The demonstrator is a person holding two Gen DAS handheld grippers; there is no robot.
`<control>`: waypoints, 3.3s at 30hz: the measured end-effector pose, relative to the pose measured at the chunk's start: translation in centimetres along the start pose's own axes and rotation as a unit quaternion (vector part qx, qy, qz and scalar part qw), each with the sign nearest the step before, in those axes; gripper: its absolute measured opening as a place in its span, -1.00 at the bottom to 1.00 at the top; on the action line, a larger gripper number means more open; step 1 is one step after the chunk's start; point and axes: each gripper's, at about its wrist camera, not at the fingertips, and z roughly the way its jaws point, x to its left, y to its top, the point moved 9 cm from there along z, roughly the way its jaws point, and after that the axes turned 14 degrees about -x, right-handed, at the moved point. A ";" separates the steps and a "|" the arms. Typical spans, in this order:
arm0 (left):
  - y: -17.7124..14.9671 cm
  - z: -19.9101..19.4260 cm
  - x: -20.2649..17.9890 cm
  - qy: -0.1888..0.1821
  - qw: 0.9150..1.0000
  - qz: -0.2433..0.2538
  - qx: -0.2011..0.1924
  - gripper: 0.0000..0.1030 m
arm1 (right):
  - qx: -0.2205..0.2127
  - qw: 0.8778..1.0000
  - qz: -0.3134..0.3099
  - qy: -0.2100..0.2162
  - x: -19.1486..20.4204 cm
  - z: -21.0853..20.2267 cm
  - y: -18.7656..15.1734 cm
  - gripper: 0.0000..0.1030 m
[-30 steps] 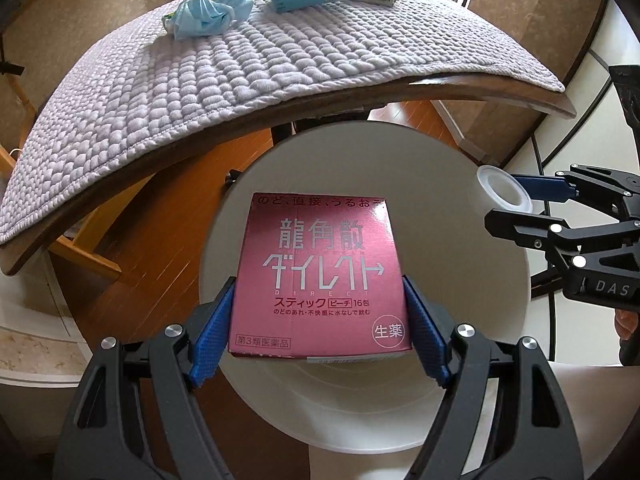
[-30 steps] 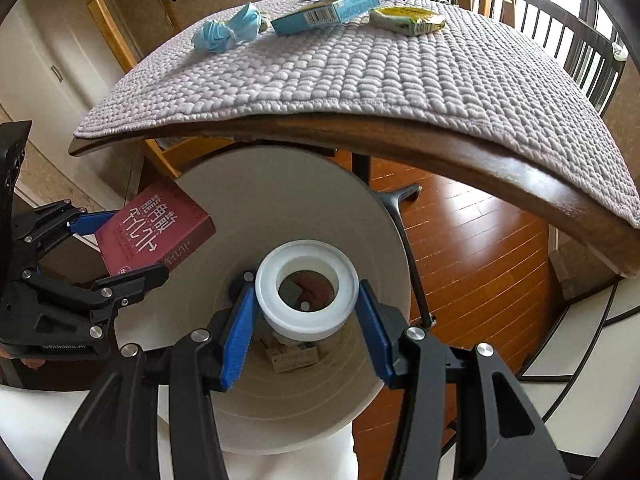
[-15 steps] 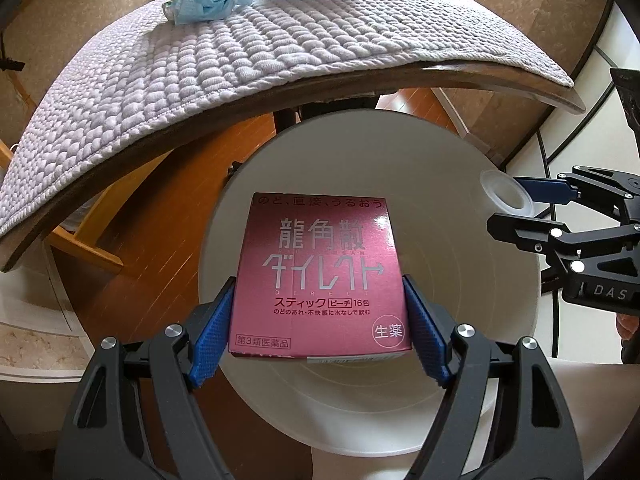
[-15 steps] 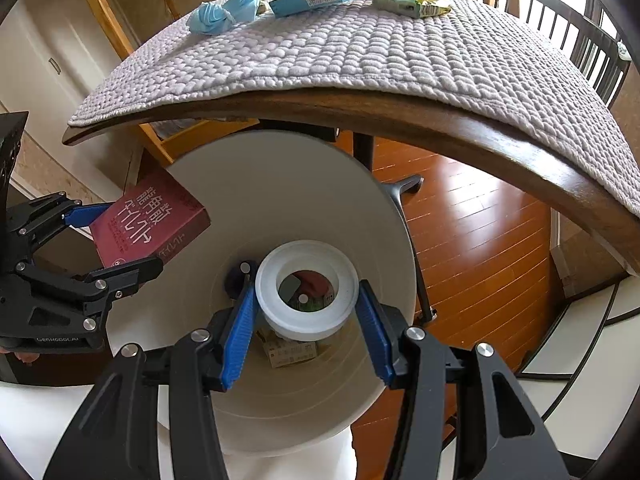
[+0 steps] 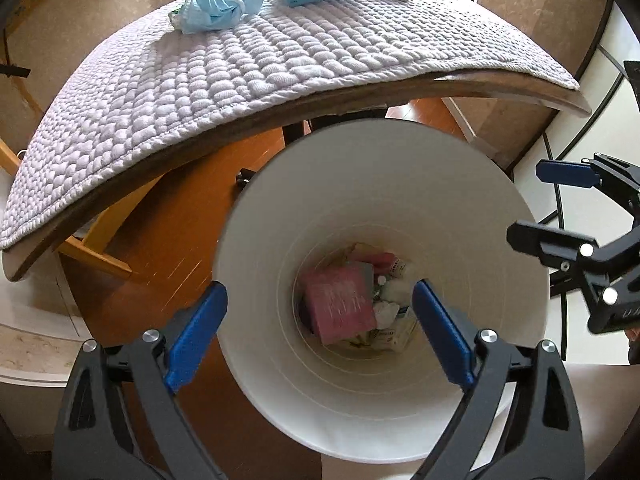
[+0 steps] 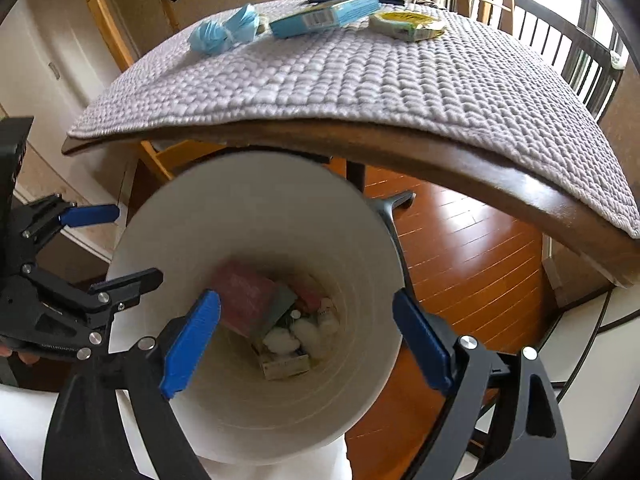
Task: Collect trash
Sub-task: 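Move the left gripper to the blue face mask while the right moves to the blue medicine box, then grasp the blue face mask with the left gripper while the right grasps the blue medicine box, then lift the mask and medicine box and carry both grippers over the white bin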
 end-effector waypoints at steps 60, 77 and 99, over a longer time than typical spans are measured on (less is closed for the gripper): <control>18.3 5.1 10.4 0.015 0.976 -0.190 -0.107 0.39 | -0.117 0.960 -0.255 -0.014 -0.3 11.5 24.2 0.92; 17.7 4.3 10.4 -0.004 0.984 -0.146 -0.107 0.27 | -0.070 0.940 -0.330 0.058 -1.1 12.0 25.7 0.92; 17.9 4.3 10.5 0.013 0.986 -0.124 -0.109 -0.05 | -0.073 0.962 -0.252 0.073 -0.7 8.5 25.1 0.85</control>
